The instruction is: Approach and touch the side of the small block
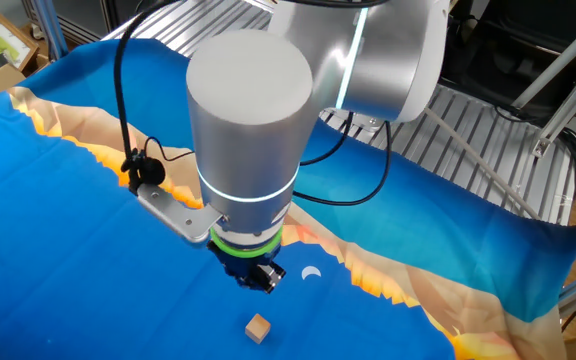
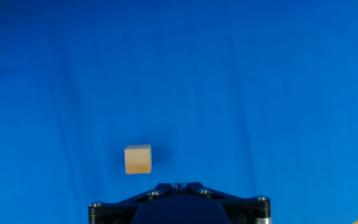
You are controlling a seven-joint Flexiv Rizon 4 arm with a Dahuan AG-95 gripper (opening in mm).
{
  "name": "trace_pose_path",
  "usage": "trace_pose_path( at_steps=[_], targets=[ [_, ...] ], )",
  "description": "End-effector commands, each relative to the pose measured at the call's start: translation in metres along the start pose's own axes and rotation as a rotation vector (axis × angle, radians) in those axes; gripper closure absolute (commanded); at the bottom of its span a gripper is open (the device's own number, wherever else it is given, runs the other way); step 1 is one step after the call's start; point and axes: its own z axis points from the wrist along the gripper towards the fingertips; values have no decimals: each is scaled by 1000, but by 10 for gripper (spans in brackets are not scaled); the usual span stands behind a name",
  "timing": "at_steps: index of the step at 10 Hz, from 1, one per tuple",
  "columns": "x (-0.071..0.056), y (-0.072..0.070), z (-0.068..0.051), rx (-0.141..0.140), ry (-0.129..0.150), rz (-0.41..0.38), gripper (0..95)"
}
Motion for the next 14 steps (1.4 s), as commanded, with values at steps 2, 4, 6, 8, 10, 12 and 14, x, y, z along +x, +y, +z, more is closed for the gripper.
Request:
trace_pose_path(
  at_steps=[2, 4, 6, 8, 10, 12, 14],
  targets=[
    [0, -1, 0, 0, 11, -40, 950],
    [0, -1, 0, -9, -11, -126, 950],
    [0, -1, 0, -44, -24, -240, 950],
    [0, -1, 0, -66, -53, -318, 950],
    [0, -1, 0, -45, -76, -377, 950],
    [0, -1, 0, -36, -97, -373, 950],
    [0, 0, 0, -15, -94, -336, 950]
  ],
)
